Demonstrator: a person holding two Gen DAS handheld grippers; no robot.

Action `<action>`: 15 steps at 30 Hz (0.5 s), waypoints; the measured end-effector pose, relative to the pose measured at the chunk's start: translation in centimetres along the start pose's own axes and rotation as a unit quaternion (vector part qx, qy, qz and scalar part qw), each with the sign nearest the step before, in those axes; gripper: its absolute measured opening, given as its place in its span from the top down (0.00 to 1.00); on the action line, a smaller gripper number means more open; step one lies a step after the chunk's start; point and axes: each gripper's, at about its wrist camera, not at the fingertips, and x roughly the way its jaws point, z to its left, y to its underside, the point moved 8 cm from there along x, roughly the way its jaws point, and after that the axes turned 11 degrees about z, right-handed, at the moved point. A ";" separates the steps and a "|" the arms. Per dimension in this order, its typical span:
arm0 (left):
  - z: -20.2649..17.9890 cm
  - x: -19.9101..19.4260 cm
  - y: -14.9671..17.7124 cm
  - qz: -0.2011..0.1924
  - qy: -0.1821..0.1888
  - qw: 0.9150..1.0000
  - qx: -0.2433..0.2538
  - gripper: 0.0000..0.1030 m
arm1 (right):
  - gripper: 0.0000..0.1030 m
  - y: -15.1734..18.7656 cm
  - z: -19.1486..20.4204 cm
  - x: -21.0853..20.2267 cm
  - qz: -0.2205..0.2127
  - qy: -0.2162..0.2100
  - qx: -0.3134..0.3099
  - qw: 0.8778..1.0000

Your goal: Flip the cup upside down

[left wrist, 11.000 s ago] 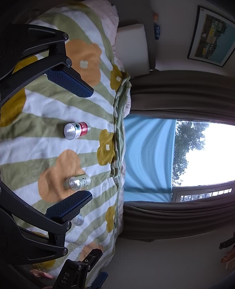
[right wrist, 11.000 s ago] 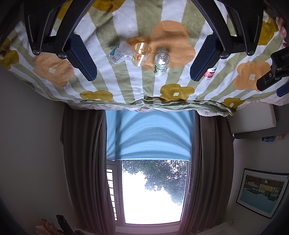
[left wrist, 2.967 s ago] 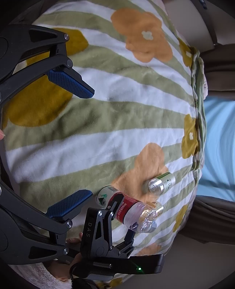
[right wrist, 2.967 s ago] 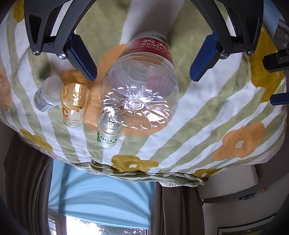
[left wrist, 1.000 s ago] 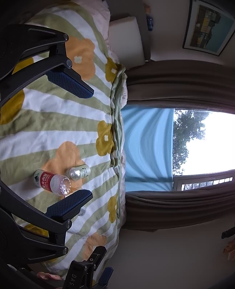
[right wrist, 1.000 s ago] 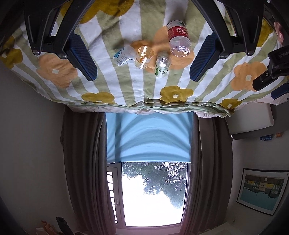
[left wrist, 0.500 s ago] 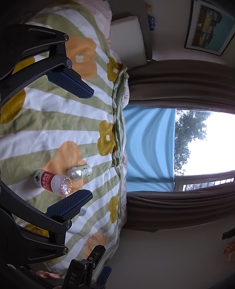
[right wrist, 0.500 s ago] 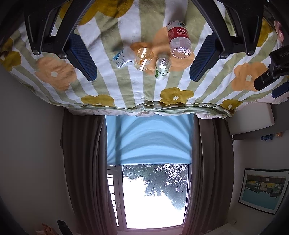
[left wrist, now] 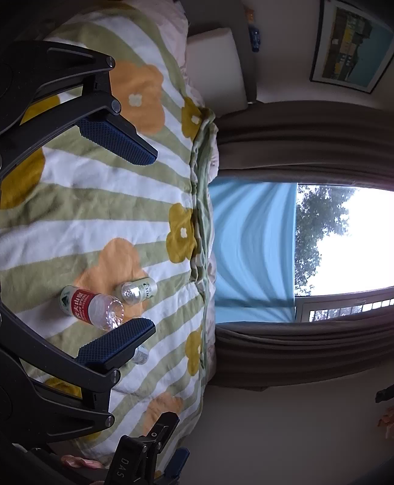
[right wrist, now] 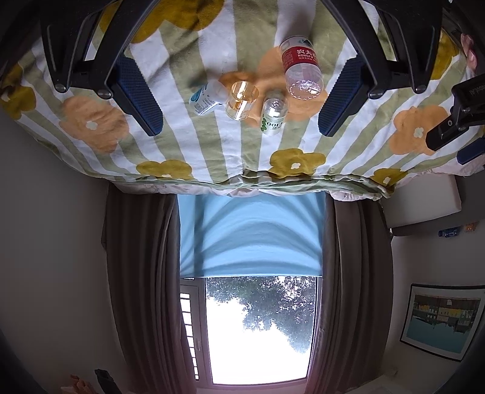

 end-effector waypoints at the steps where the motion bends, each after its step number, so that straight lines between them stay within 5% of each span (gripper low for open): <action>1: 0.0 0.0 0.0 -0.001 0.000 1.000 0.001 0.02 | 0.01 0.1 0.0 0.1 0.001 0.000 0.000 1.000; 15: -0.1 -0.4 0.0 -0.007 -0.007 1.000 0.002 0.02 | 0.01 0.1 -0.1 0.1 0.001 0.001 0.000 1.000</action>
